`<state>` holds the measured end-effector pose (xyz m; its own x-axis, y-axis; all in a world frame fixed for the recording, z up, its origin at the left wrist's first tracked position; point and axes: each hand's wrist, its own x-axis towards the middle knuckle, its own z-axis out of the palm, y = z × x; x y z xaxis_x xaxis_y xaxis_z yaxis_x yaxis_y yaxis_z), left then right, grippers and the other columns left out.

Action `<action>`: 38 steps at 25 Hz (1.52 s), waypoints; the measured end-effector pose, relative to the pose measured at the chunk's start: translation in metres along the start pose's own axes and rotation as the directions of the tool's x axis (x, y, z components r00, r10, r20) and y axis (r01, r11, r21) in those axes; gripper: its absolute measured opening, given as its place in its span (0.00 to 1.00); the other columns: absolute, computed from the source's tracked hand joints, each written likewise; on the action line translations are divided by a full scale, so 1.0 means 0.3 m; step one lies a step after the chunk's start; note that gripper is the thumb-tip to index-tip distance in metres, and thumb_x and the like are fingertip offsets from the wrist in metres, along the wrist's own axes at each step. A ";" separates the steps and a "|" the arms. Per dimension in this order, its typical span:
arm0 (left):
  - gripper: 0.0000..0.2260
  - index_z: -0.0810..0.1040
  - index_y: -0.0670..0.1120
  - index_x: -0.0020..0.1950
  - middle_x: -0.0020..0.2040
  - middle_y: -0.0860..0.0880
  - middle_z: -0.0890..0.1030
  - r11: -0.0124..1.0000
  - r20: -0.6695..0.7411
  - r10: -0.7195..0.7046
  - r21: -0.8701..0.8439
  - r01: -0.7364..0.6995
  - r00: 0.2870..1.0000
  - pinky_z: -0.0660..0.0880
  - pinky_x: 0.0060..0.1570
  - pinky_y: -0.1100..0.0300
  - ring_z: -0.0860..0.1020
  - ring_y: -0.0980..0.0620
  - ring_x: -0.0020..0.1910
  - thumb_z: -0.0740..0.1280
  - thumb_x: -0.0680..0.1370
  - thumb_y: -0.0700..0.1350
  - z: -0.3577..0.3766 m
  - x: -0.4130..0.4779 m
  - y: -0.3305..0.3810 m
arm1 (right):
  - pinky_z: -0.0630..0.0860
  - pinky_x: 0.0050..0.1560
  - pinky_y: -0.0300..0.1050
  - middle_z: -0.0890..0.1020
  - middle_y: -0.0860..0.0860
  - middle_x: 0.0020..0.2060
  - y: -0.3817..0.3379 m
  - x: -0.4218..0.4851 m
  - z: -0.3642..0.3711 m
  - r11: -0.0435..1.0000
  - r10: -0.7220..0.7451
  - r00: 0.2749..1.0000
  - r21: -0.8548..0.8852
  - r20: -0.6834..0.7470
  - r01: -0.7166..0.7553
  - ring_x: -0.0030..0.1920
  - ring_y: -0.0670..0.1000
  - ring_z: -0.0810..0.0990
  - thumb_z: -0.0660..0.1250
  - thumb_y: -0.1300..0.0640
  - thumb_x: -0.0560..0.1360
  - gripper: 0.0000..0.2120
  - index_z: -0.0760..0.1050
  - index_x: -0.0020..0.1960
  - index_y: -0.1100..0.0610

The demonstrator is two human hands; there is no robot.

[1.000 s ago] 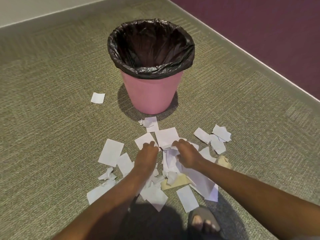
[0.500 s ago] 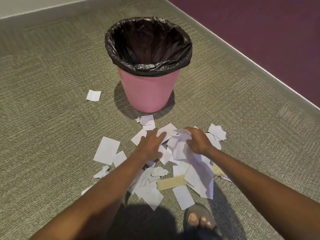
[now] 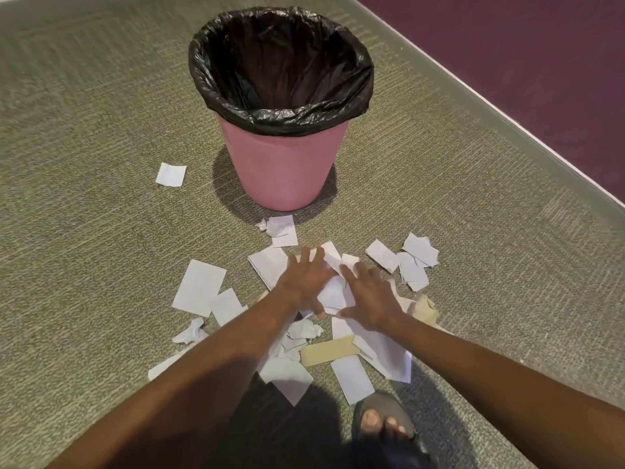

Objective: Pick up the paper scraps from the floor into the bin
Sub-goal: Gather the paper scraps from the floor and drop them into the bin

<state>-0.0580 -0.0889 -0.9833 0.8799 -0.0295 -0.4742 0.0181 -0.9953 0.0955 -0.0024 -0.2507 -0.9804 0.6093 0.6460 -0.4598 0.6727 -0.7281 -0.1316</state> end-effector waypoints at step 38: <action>0.08 0.82 0.40 0.44 0.41 0.42 0.83 0.289 -0.596 -0.553 -0.792 -0.538 0.581 0.81 0.38 0.58 0.82 0.48 0.36 0.76 0.67 0.34 -0.934 -0.499 -0.417 | 0.82 0.44 0.42 0.86 0.57 0.46 -0.170 -0.089 -1.204 0.338 0.235 0.813 0.829 -0.533 0.446 0.45 0.52 0.87 0.73 0.68 0.70 0.09 0.80 0.49 0.70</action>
<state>-0.0590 0.0660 -0.6791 0.7847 0.5889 0.1935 -0.0917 -0.1984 0.9758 0.0986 -0.1481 -0.6443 0.8771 0.4762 0.0632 0.1508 -0.1479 -0.9774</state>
